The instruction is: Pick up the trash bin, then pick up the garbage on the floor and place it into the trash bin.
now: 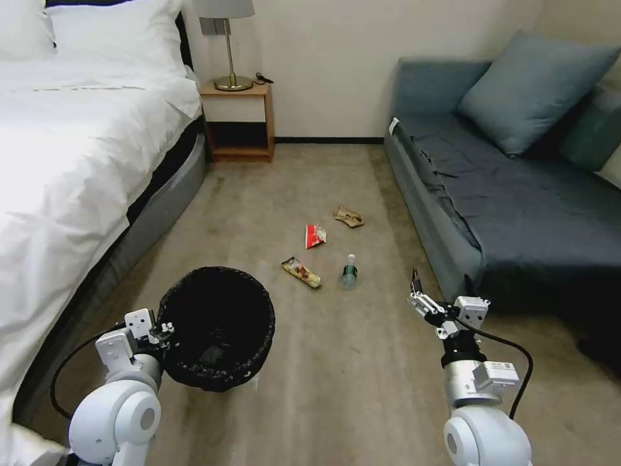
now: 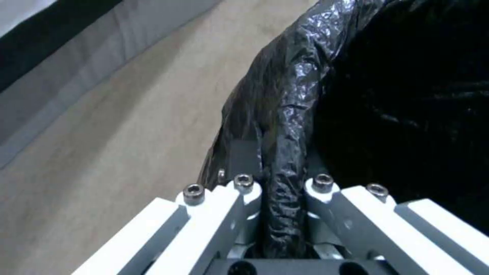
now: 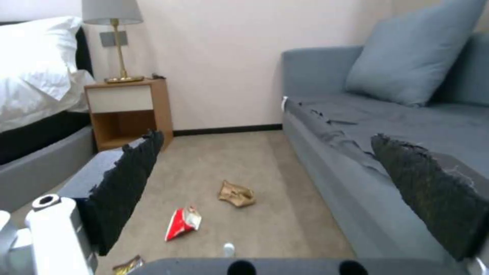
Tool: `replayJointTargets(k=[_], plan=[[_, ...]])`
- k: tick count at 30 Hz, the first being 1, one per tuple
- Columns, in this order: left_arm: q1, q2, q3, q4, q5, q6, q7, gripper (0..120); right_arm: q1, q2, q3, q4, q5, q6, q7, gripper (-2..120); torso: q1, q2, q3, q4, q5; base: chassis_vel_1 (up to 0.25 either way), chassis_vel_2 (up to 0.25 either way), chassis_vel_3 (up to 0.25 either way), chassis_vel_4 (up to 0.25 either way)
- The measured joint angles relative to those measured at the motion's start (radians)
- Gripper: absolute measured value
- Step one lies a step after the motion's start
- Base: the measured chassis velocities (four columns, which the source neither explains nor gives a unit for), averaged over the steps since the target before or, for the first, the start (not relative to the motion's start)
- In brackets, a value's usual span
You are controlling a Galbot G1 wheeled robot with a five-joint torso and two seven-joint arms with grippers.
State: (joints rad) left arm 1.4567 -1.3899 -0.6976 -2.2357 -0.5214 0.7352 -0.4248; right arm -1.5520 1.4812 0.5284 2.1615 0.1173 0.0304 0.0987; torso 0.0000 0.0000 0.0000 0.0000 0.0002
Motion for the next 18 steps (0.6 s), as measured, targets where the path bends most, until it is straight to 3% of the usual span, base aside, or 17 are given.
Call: replayJointTargets(k=[18], plan=[[-0.012,-0.005,-0.007,0.026,-0.001,0.000,0.002,4,0.014,-0.002,-0.006,-0.033,-0.008,0.010,-0.005,100,0.000,0.000,0.000,0.0000,-0.0002,-0.268,0.264,0.268,-0.271]])
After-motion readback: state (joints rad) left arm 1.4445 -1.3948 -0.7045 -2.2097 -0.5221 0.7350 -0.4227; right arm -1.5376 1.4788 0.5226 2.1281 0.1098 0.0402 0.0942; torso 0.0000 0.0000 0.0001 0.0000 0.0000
